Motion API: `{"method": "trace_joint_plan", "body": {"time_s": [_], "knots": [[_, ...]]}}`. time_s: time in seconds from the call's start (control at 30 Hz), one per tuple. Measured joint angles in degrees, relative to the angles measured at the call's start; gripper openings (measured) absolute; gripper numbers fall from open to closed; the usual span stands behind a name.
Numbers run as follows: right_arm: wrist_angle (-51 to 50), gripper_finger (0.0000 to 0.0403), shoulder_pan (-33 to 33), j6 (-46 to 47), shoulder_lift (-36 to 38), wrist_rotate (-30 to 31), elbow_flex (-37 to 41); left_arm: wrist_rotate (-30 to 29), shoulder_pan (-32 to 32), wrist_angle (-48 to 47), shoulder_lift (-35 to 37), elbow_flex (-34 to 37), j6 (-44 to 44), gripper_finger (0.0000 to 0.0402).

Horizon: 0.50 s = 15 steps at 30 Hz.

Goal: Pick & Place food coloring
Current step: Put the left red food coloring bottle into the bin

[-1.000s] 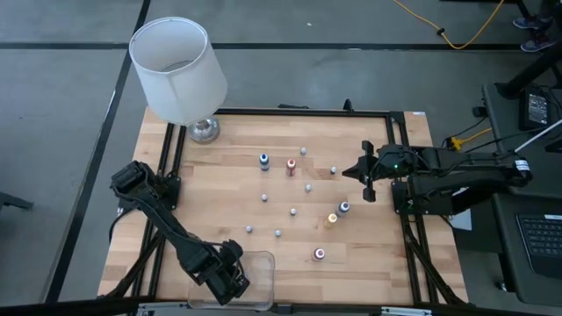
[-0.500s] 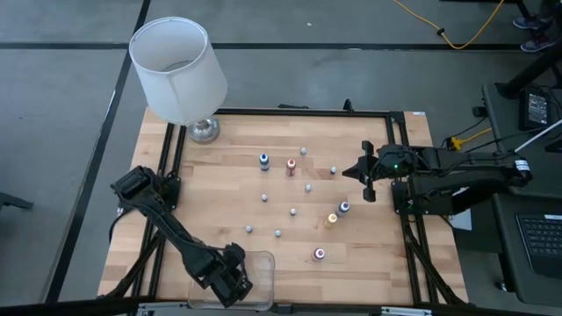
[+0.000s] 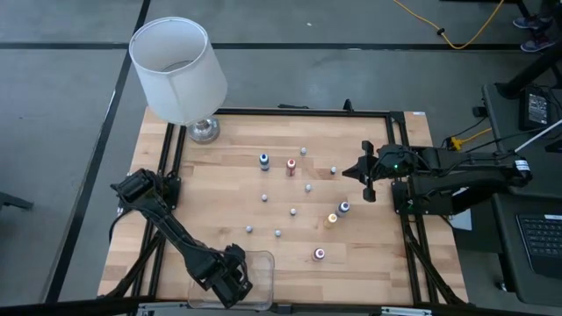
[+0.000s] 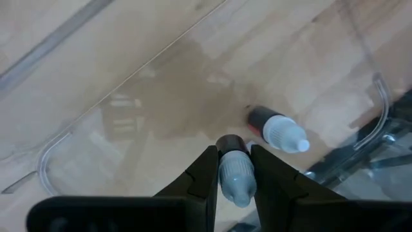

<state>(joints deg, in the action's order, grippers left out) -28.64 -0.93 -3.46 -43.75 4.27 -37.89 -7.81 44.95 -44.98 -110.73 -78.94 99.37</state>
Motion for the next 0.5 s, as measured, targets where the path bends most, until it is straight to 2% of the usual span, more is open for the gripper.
{"method": "trace_joint_plan", "body": {"time_s": [0.5], "knots": [[0.02,0.0023,-0.02,-0.24,0.00,0.02,0.00,0.50,-0.09,-0.27,-0.18,0.00,-0.66,0.0073]]}}
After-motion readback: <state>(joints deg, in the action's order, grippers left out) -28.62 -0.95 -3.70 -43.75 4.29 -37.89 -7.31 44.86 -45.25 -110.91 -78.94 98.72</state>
